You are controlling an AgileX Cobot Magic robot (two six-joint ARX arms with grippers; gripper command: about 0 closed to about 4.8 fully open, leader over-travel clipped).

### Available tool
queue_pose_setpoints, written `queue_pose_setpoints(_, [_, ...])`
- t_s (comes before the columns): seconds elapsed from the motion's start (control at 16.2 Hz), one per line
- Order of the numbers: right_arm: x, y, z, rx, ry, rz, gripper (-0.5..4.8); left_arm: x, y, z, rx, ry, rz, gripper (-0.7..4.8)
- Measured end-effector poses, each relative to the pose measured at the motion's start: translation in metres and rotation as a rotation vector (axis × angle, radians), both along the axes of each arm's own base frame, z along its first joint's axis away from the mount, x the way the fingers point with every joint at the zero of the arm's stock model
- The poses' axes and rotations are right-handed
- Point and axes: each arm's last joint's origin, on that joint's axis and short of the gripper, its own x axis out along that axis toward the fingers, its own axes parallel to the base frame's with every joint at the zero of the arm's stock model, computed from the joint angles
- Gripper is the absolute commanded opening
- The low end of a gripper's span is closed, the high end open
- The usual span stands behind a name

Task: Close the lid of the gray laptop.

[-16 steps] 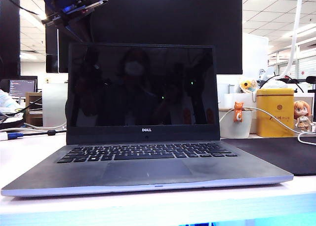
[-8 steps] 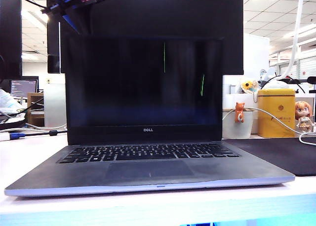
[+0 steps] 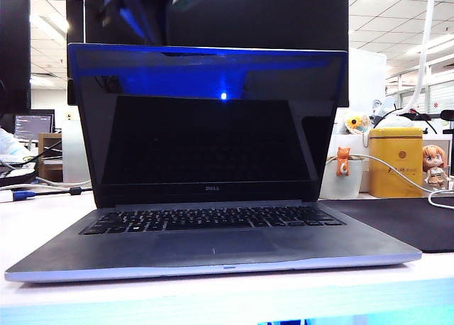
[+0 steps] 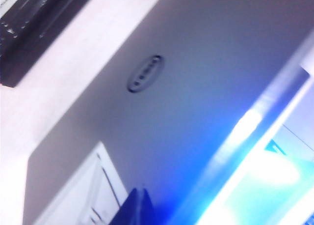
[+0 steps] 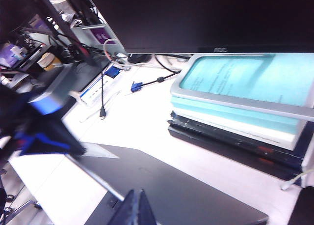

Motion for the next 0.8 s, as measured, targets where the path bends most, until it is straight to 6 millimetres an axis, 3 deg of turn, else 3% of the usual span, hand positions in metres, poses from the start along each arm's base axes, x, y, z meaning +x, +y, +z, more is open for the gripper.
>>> queue_pose_setpoints(0.31, [0.0,0.0,0.0,-0.003,0.0,0.0,-0.05,-0.015,0.006,-0.016,-0.013,0.102,-0.029,-0.06])
queue_pose_setpoints(0.62, [-0.001,0.0,-0.001,-0.003,0.01,0.0,-0.05,-0.053,0.026,-0.039,-0.115,0.079,-0.011,-0.06])
queue_pose_setpoints(0.8, [-0.005,0.0,-0.008,-0.017,0.079,0.011,-0.05,-0.067,0.035,-0.066,-0.112,0.114,0.014,-0.06])
